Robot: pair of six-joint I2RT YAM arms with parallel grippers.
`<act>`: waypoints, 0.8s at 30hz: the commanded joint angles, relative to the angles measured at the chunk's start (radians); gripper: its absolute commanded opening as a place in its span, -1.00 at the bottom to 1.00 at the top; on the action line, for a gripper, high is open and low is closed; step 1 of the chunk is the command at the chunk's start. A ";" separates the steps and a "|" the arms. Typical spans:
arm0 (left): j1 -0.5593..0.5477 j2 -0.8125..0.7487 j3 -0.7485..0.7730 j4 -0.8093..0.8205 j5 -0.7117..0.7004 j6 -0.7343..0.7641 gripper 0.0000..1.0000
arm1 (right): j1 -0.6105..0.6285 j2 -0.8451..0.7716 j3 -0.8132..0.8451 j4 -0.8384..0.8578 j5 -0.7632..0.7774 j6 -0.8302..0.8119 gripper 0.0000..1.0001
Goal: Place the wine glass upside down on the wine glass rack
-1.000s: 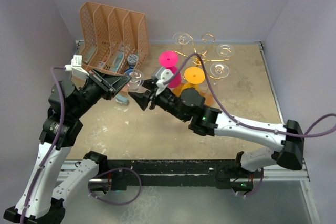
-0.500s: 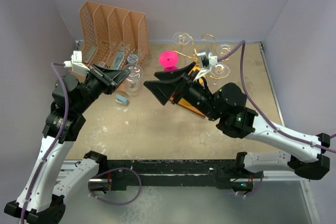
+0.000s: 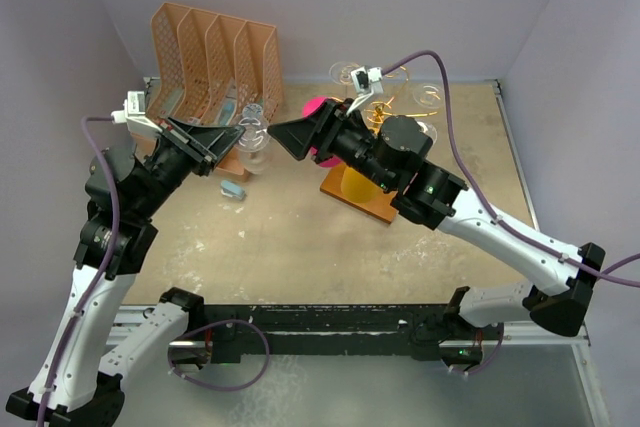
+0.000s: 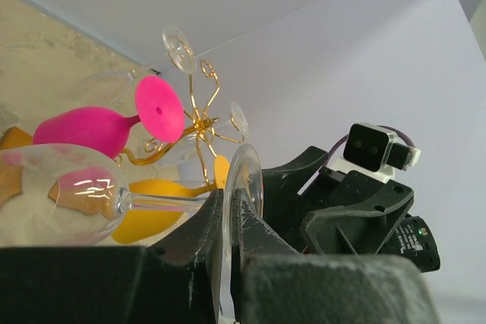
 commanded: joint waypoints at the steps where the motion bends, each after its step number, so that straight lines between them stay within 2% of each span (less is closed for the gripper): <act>1: 0.001 -0.011 0.052 0.125 0.040 -0.033 -1.00 | 0.000 0.007 0.057 0.087 -0.111 0.018 0.23; 7: 0.000 -0.012 0.046 0.160 0.063 -0.055 -1.00 | -0.005 0.050 0.080 0.083 -0.116 0.039 0.02; 12: -0.001 -0.014 0.040 0.164 0.066 -0.056 -1.00 | -0.006 0.061 0.078 0.114 -0.178 0.053 -0.21; 20: 0.000 -0.032 0.038 0.147 0.050 -0.034 -1.00 | -0.007 0.078 0.093 0.160 -0.235 0.108 -0.85; 22: 0.000 -0.036 0.043 0.136 0.046 -0.023 -0.85 | -0.009 0.090 0.107 0.171 -0.250 0.129 -1.00; 24: 0.001 -0.041 0.048 0.123 0.039 -0.009 -0.63 | -0.010 0.106 0.126 0.177 -0.265 0.153 -1.00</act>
